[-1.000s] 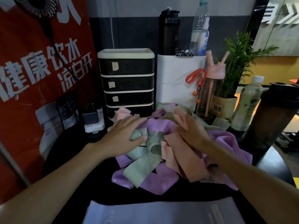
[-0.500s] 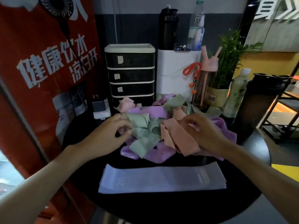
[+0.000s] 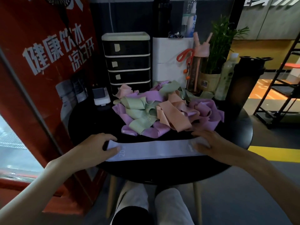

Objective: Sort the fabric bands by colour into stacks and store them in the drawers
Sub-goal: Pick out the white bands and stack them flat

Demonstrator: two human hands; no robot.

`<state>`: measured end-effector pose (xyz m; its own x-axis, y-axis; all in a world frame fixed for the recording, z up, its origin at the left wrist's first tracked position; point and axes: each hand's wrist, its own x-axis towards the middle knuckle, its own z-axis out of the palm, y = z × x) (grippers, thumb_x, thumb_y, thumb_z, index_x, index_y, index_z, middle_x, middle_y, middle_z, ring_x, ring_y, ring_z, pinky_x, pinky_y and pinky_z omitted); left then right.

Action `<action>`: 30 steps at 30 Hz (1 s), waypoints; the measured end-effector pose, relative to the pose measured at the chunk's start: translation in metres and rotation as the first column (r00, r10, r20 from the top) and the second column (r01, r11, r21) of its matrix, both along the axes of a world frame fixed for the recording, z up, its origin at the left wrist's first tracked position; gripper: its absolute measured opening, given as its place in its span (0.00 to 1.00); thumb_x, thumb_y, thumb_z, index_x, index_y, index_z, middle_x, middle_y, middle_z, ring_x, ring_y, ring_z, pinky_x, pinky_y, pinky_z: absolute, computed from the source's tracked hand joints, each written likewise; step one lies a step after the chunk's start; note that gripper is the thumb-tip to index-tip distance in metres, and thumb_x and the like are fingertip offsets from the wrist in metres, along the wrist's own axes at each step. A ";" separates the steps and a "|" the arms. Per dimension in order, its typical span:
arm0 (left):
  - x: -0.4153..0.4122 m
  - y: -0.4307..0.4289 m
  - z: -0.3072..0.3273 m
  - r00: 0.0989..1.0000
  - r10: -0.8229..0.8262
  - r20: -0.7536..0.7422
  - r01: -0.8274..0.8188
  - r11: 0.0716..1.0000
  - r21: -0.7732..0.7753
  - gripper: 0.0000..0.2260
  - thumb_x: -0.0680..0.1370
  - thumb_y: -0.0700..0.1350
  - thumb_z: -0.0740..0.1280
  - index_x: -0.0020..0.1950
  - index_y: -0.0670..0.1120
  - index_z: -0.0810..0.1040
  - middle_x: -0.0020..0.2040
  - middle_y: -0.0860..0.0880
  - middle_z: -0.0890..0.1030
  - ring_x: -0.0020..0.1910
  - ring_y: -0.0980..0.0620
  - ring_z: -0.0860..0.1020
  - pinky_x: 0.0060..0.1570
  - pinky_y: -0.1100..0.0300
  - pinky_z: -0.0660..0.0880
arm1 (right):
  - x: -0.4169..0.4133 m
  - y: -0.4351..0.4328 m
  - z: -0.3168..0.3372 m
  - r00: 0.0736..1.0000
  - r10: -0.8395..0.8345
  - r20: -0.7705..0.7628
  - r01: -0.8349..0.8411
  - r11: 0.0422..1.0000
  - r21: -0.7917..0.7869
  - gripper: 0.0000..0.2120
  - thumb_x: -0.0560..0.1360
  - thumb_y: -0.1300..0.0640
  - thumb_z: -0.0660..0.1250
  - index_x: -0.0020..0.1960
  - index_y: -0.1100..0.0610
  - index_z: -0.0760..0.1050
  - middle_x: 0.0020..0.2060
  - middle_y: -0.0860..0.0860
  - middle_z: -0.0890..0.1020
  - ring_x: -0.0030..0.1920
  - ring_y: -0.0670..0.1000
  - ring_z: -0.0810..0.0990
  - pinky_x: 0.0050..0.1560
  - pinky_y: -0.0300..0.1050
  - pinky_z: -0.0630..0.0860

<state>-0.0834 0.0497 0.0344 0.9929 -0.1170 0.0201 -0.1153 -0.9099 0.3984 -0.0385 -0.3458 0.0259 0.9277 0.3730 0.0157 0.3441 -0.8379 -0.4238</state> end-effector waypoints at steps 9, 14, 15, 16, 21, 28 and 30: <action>-0.002 -0.004 0.000 0.998 -0.062 0.028 0.066 0.988 -0.143 0.04 0.77 0.50 0.71 0.50 0.53 0.80 0.51 0.54 0.76 0.51 0.61 0.75 0.49 0.70 0.71 | -0.003 0.002 0.009 0.996 0.083 0.028 -0.086 0.982 0.169 0.09 0.74 0.53 0.71 0.51 0.48 0.74 0.49 0.43 0.74 0.48 0.41 0.74 0.43 0.34 0.74; -0.011 -0.010 -0.001 0.996 -0.049 0.074 0.068 0.955 -0.287 0.04 0.79 0.47 0.68 0.52 0.56 0.78 0.47 0.56 0.82 0.46 0.60 0.80 0.46 0.62 0.77 | -0.010 0.003 0.010 0.992 0.031 0.124 -0.065 0.957 0.284 0.09 0.73 0.56 0.73 0.44 0.49 0.73 0.40 0.45 0.77 0.40 0.44 0.77 0.37 0.34 0.72; -0.012 -0.013 -0.001 0.991 -0.025 0.129 0.064 0.951 -0.303 0.05 0.79 0.46 0.68 0.52 0.56 0.77 0.48 0.57 0.81 0.47 0.61 0.79 0.45 0.67 0.75 | -0.011 0.003 0.010 0.988 0.002 0.156 -0.054 0.944 0.326 0.10 0.73 0.58 0.73 0.45 0.49 0.72 0.40 0.45 0.77 0.41 0.44 0.77 0.37 0.33 0.71; -0.012 -0.016 -0.002 0.983 0.004 0.185 0.056 0.947 -0.316 0.06 0.79 0.46 0.68 0.53 0.56 0.76 0.48 0.58 0.80 0.49 0.63 0.78 0.44 0.70 0.73 | -0.011 0.004 0.011 0.983 -0.031 0.183 -0.040 0.927 0.373 0.11 0.72 0.58 0.73 0.46 0.48 0.72 0.41 0.44 0.77 0.42 0.43 0.77 0.39 0.32 0.71; -0.009 -0.030 -0.025 0.942 0.017 0.336 0.101 0.938 -0.332 0.11 0.81 0.46 0.65 0.62 0.58 0.71 0.56 0.65 0.73 0.57 0.69 0.72 0.54 0.75 0.67 | -0.014 0.004 -0.008 0.966 -0.072 0.249 -0.042 0.904 0.426 0.13 0.74 0.53 0.71 0.54 0.41 0.70 0.50 0.39 0.76 0.51 0.36 0.75 0.47 0.28 0.70; -0.007 -0.030 -0.037 0.930 0.004 0.368 0.122 0.940 -0.319 0.10 0.78 0.56 0.61 0.58 0.59 0.70 0.60 0.63 0.64 0.60 0.68 0.68 0.59 0.78 0.60 | -0.014 0.001 -0.022 0.975 -0.101 0.198 -0.003 0.886 0.463 0.14 0.74 0.45 0.65 0.58 0.43 0.68 0.53 0.39 0.75 0.53 0.35 0.75 0.48 0.24 0.69; -0.006 -0.029 -0.038 0.927 0.004 0.375 0.128 0.936 -0.326 0.13 0.77 0.58 0.60 0.57 0.54 0.73 0.59 0.61 0.67 0.59 0.64 0.70 0.58 0.76 0.63 | -0.014 0.001 -0.022 0.974 -0.120 0.192 0.017 0.883 0.469 0.13 0.77 0.53 0.68 0.58 0.46 0.69 0.50 0.38 0.76 0.51 0.30 0.75 0.46 0.23 0.69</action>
<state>-0.0895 0.0209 -0.0038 0.8984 -0.0989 0.4279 -0.3640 -0.7128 0.5995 -0.0528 -0.3451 0.0035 0.9062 0.2108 0.3665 0.4170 -0.5891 -0.6921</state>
